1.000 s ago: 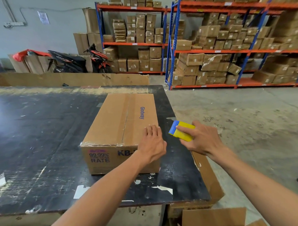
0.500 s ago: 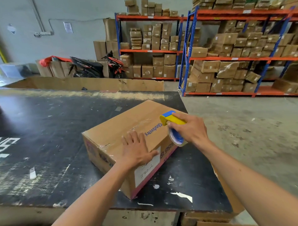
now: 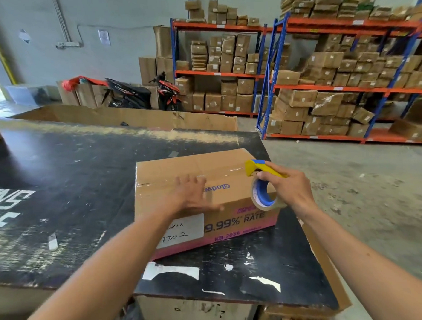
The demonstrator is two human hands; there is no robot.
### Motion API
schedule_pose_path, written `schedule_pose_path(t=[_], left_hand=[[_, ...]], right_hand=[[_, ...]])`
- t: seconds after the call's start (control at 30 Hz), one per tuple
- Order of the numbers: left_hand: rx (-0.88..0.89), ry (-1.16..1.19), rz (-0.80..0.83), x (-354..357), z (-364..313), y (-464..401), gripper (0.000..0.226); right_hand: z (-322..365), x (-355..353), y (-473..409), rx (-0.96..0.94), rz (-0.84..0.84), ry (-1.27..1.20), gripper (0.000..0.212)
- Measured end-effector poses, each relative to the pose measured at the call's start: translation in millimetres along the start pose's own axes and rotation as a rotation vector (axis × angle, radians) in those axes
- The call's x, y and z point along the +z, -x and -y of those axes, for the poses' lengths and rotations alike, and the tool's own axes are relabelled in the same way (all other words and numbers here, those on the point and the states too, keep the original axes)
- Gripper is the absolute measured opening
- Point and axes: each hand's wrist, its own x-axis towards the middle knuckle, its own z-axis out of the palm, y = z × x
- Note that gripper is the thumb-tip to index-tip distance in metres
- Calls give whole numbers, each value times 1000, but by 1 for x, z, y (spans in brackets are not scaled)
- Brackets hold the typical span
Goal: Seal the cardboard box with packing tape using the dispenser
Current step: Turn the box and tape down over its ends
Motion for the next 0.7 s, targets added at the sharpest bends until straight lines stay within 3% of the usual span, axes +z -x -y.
schedule_pose_path(t=[0.1,0.2,0.37,0.53,0.6,0.7], left_hand=[[-40,10,-86,30,-49,-4,123],[-29,-105,-191,47,-48,-16,108],[93,-159,-154,42,-19,-18,93],[276,68,-12,25,40,-11,76],[276,182,41,13,53,-6,77],[138,210,-100,6,19,-8,94]], right_hand=[[-4,-1,-1,33,-8,-48,48],[-10,-1,0,74,-11,-89,48],[-18,8,3,106,-51,-181,49],[-21,7,3,107,-56,-256,48],[-18,0,1,101,-60,-276,48],[-10,-12,-4,104,-126,-337,44]])
